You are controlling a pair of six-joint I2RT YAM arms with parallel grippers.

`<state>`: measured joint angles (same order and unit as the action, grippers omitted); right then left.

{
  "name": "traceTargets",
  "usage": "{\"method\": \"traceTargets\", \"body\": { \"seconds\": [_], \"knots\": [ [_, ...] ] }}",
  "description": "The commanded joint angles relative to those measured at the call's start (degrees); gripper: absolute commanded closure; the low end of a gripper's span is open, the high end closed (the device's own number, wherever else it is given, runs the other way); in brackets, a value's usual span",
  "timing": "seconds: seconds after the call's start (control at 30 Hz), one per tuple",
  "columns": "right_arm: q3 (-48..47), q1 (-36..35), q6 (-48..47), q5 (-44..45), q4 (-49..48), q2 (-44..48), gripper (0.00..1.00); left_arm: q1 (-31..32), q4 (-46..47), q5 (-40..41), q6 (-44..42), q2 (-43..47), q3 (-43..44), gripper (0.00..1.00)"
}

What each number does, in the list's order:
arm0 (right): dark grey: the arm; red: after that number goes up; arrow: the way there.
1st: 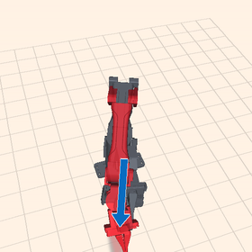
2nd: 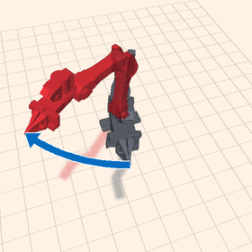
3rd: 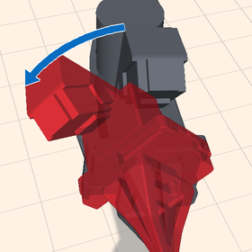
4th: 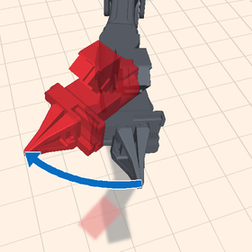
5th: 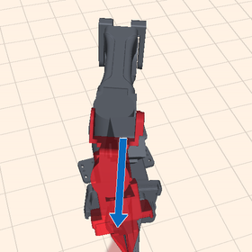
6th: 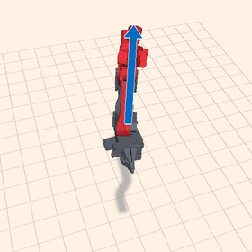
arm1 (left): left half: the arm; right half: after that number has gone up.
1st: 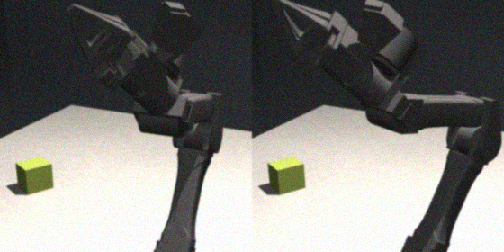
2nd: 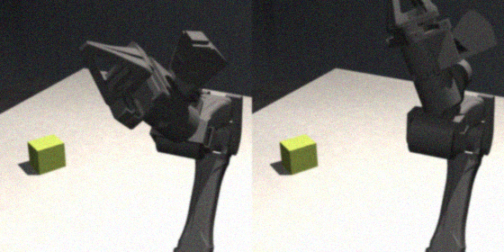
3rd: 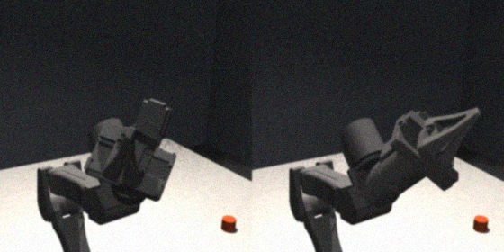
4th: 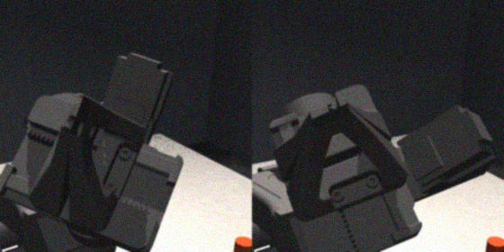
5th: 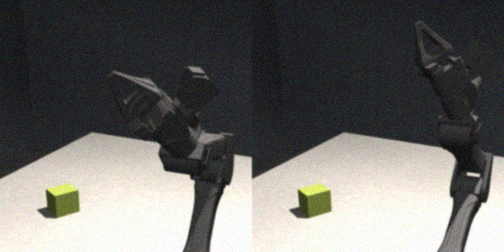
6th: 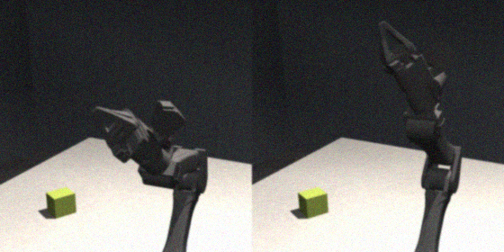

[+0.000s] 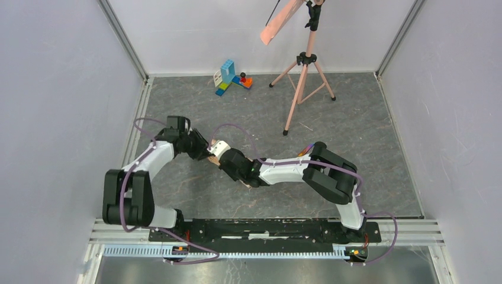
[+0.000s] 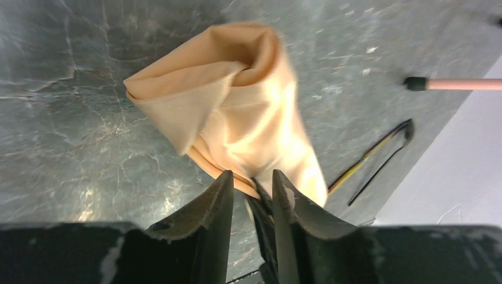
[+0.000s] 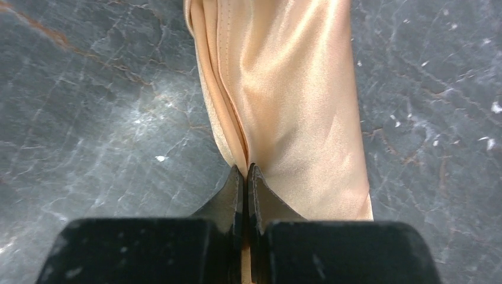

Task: Fold the napkin into a case and place the utensils inside
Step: Pick up the smaller rectangle-folded napkin from the center of the board.

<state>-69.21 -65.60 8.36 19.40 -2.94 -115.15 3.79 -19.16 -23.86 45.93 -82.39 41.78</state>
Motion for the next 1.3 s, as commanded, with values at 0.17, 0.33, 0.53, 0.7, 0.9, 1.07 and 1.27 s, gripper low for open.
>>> {"method": "traceTargets", "body": {
  "seconds": [0.17,0.33,0.53,0.7,0.9,1.07,1.27],
  "knots": [
    [-3.3,1.3,16.6,-22.0,0.6,5.6,1.00,-2.8,-20.8,16.3,-11.1,18.9,13.2,0.54],
    [0.3,1.9,31.6,-35.2,-9.3,6.0,1.00,-2.8,-25.5,19.5,-12.7,25.4,15.6,0.53],
    [9.2,2.2,55.5,-46.6,-36.0,3.0,1.00,-2.8,-28.4,20.2,-14.2,29.0,16.8,0.52],
    [15.5,4.1,67.2,-49.4,-54.7,-1.9,1.00,-2.9,-28.6,19.3,-14.5,29.2,16.8,0.52],
    [21.7,8.6,67.2,-52.1,-63.1,-4.9,1.00,-2.8,-27.4,17.8,-14.7,27.9,15.8,0.52],
    [22.3,12.6,62.4,-57.0,-61.9,-7.1,0.91,-2.8,-24.1,13.0,-14.5,25.7,13.9,0.52],
    [17.4,19.3,40.1,-61.0,-39.7,-4.2,0.60,-2.7,-19.9,2.8,-14.6,20.8,10.5,0.50]
  ]
}}
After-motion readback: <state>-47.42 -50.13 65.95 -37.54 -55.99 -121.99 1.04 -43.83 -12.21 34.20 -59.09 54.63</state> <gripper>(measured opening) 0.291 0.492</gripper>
